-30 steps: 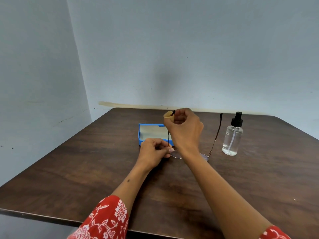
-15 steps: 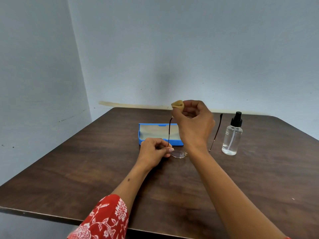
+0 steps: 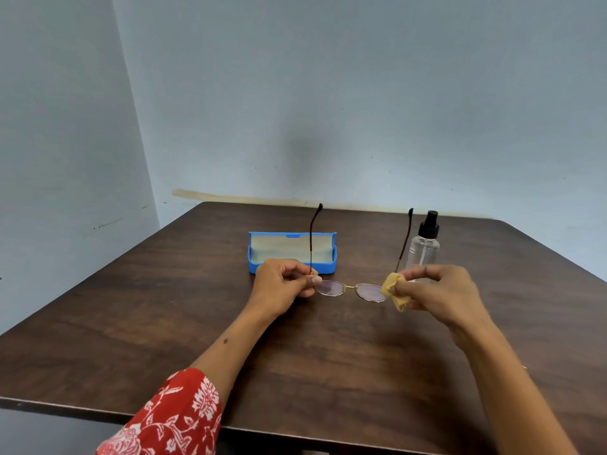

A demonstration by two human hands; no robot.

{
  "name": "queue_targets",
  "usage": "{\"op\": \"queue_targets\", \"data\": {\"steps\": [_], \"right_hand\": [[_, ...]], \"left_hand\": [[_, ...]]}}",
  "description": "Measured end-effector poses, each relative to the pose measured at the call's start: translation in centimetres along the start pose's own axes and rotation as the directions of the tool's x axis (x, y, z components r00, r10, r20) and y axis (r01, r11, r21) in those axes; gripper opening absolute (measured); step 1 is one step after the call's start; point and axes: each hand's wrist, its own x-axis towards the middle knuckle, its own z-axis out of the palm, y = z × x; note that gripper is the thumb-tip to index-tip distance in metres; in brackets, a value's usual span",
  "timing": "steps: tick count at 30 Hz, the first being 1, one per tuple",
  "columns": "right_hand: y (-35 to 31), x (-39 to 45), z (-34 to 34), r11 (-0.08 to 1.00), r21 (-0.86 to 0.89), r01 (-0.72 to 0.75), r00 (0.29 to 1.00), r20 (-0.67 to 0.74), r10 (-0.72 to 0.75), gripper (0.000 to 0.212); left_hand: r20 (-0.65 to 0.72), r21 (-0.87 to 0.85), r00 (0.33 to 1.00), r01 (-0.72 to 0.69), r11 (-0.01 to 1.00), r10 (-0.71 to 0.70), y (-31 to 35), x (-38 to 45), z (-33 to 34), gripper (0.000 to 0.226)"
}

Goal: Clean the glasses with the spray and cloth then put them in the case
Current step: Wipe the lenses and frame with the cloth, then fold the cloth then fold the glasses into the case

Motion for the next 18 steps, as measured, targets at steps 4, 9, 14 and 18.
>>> {"op": "queue_targets", "data": {"steps": [4,9,14,18], "right_hand": [[0.8,0.2,0.7,0.997,0.078,-0.009,0.999,-0.039,0.012,0.011],[1.4,0.4,0.4,0.995,0.099,0.007,0.99,-0.139,0.007,0.01],[1.7,-0.1,0.6,0.999,0.042,0.028,0.984,-0.176,-0.021,0.014],[1.6,-0.3,0.8,1.0,0.003,0.031,0.982,-0.184,-0.03,0.012]], "left_hand": [[0.067,0.01,0.997,-0.041,0.999,0.04,0.1,-0.5,1.0,0.008],[0.116,0.114,0.991,-0.074,0.991,0.061,0.4,-1.1,1.8,0.011],[0.127,0.279,0.988,-0.12,0.953,0.087,0.5,-1.2,1.8,0.015],[0.144,0.305,0.987,-0.11,0.946,0.068,0.7,-1.2,1.8,0.014]]}}
